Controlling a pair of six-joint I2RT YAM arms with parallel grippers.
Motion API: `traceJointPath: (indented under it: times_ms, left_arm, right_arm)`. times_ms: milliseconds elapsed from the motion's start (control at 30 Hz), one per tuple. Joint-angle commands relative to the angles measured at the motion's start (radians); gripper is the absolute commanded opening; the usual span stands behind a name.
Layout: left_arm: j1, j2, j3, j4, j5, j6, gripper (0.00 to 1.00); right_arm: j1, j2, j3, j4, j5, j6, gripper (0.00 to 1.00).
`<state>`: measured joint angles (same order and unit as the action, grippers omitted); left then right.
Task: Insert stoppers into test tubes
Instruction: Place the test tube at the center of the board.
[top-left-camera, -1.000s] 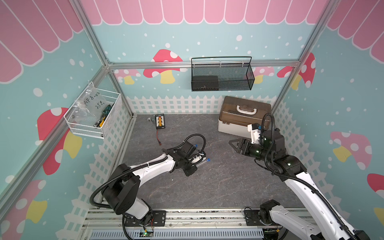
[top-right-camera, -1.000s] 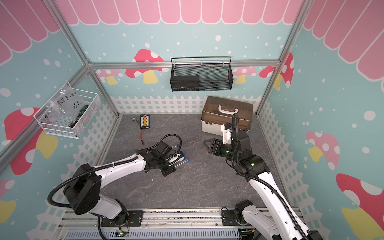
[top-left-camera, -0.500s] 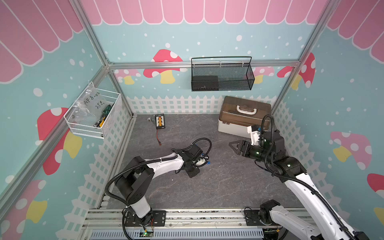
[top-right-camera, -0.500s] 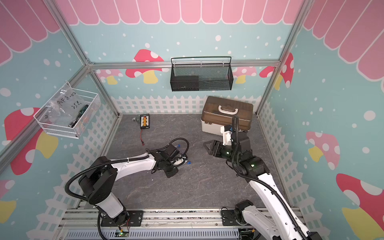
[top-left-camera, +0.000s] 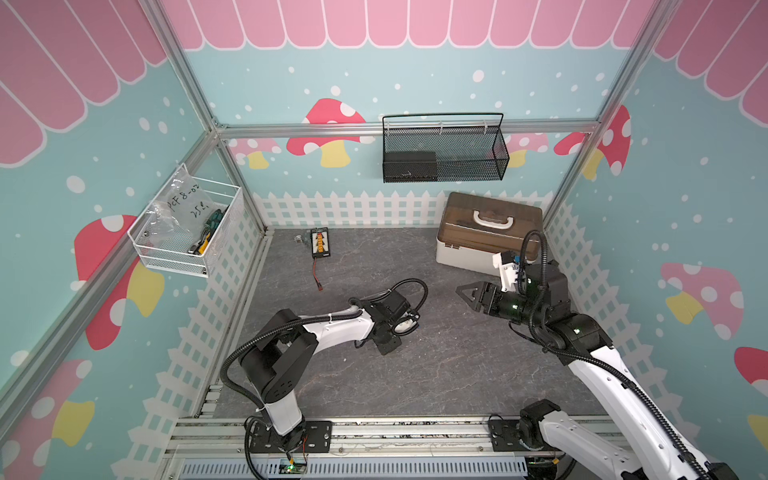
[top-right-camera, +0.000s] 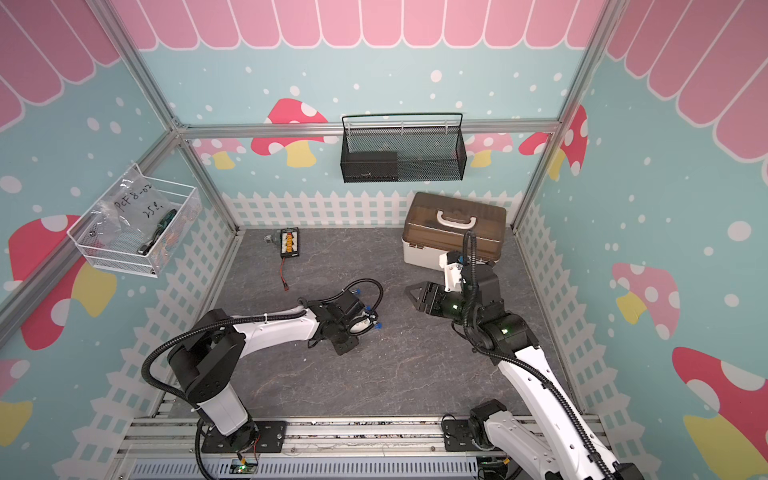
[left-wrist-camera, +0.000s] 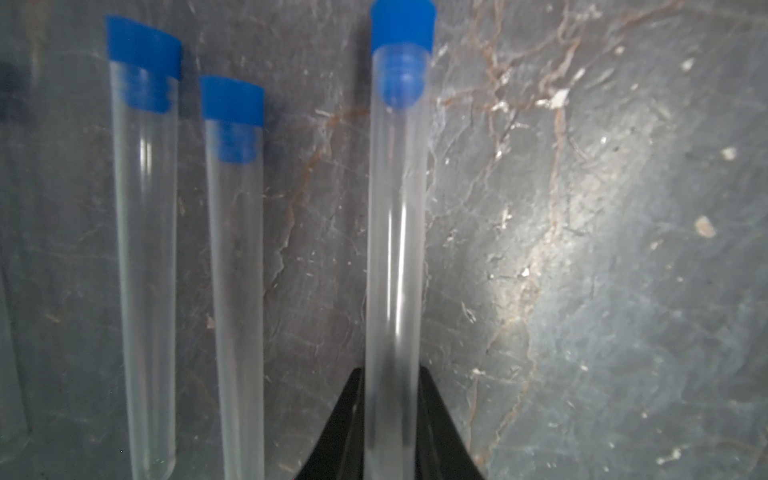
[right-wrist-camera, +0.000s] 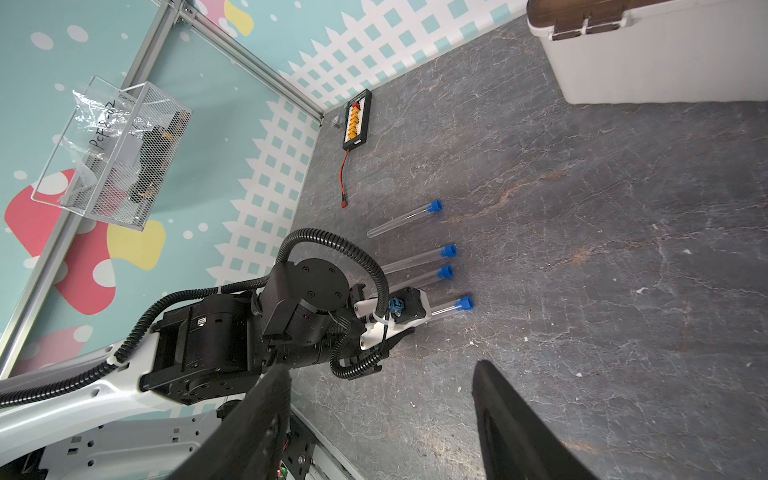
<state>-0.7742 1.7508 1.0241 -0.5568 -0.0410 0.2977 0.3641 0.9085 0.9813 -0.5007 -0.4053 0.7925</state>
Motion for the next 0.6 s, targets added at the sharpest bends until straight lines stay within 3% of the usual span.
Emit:
traceJointPath:
  times_ms: [0,333,500,567]
  left_arm:
    - [-0.008,0.025,0.014,-0.001,-0.032,0.006,0.29]
    - [-0.013,-0.064,0.014,0.030,-0.025,0.012,0.38]
    - [-0.008,-0.248,-0.068,0.216,0.060,-0.064,0.42]
    - [0.000,-0.341,-0.138,0.368,0.039,-0.123,0.42]
  right_arm:
    - [-0.008,0.001,-0.003,-0.008,-0.019,0.002,0.68]
    - [-0.017,0.004,0.007,-0.044,0.006,-0.043,0.69]
    - [-0.041,0.041,0.008,-0.050,0.113,-0.107,0.69]
    - [-0.049,0.066,0.000,-0.037,0.227,-0.162,0.69]
